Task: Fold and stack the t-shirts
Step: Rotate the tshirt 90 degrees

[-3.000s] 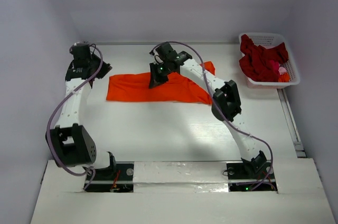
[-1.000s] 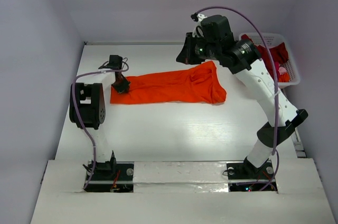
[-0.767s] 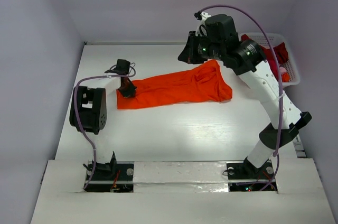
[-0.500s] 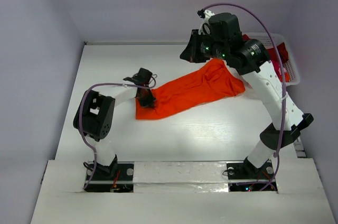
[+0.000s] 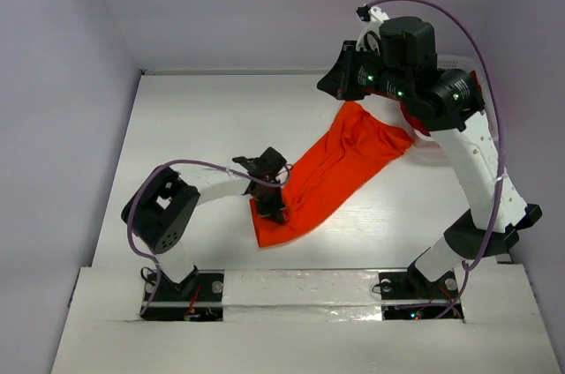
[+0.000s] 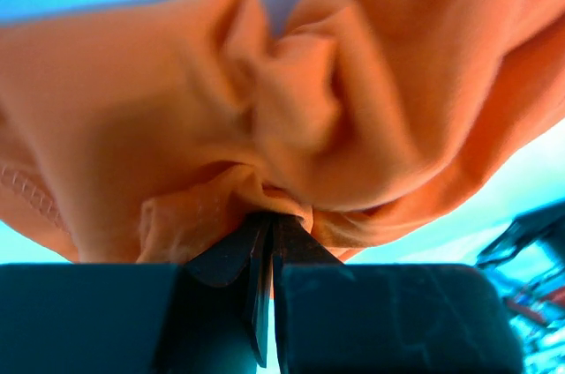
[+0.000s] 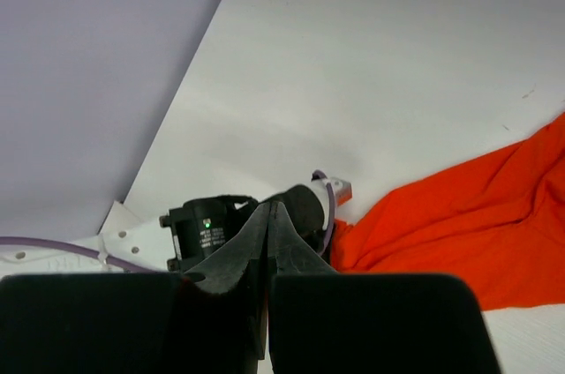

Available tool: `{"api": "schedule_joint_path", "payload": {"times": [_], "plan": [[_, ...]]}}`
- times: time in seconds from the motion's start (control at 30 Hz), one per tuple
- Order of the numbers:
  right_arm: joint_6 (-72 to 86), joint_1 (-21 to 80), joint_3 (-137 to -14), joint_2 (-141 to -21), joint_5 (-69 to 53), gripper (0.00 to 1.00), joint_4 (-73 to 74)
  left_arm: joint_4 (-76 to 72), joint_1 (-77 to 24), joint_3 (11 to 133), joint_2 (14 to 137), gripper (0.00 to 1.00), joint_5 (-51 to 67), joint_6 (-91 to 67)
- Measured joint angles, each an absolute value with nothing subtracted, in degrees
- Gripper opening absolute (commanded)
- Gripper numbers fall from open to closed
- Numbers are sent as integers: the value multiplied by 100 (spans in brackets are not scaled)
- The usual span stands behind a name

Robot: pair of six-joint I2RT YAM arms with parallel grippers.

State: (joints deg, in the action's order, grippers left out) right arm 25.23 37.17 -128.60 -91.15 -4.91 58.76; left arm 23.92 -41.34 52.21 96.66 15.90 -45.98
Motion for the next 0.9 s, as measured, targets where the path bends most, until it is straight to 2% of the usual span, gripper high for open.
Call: {"api": "schedule_joint_path", "payload": {"times": [0.2,0.5,0.7,0.9], "plan": [[2528,3715,-12790,-8943,-491,0,5870,2696,-4958,4939,9500,0,1931,-4718],[2552,3715,-11900,-8232,-517,0,5824,3264,-5955,4751,9478,0,2434,-5137],[2571,3715,-11227,-7717,-585,0,5666,3634,-6270,4895,9356,0,2058,-5413],[2628,3715,-10886,-7496,-648,0,5507,5078,-6427,5872,9356,0,1245,-5485]]}}
